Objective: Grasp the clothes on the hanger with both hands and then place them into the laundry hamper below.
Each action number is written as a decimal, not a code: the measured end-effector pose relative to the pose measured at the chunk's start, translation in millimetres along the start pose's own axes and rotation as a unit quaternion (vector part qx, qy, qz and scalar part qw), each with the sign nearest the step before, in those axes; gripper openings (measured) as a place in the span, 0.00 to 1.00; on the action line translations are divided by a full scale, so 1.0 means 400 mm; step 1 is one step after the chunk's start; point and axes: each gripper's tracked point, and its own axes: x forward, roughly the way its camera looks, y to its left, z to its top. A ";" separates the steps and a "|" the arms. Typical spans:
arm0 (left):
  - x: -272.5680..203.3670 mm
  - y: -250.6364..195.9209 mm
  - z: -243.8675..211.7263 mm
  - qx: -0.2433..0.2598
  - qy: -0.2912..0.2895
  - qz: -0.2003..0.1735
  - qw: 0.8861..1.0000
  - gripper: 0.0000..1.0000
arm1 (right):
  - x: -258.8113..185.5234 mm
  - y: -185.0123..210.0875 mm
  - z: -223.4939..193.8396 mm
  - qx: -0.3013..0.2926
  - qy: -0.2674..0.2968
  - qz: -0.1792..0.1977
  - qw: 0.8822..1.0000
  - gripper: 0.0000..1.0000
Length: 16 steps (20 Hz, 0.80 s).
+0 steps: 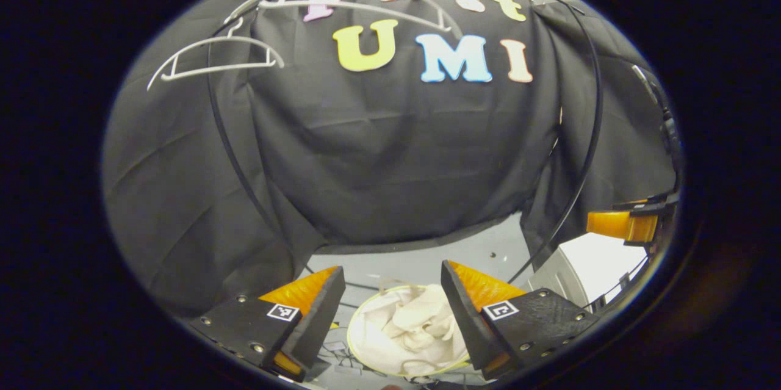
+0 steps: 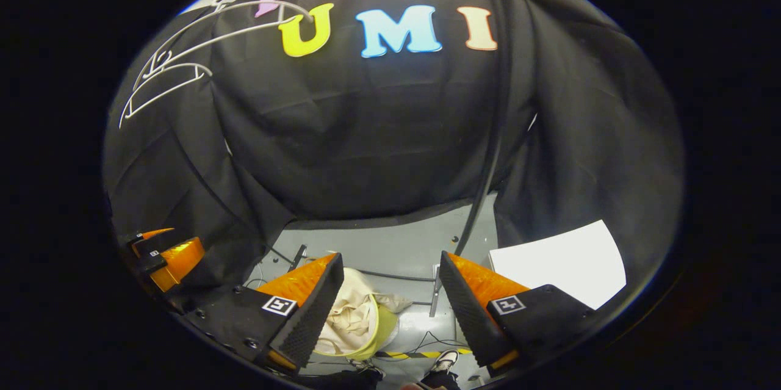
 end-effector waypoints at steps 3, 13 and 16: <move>-0.049 -0.091 0.112 0.007 -0.045 -0.002 0.999 0.94 | -0.016 -0.096 0.043 0.019 -0.027 -0.014 0.999 0.98; -0.323 -0.294 0.465 -0.085 -0.258 0.022 0.962 0.93 | -0.186 -0.381 0.291 0.019 -0.235 -0.034 0.971 0.98; -0.385 -0.303 0.509 -0.100 -0.296 0.022 0.950 0.93 | -0.224 -0.439 0.316 0.047 -0.275 -0.031 0.960 0.93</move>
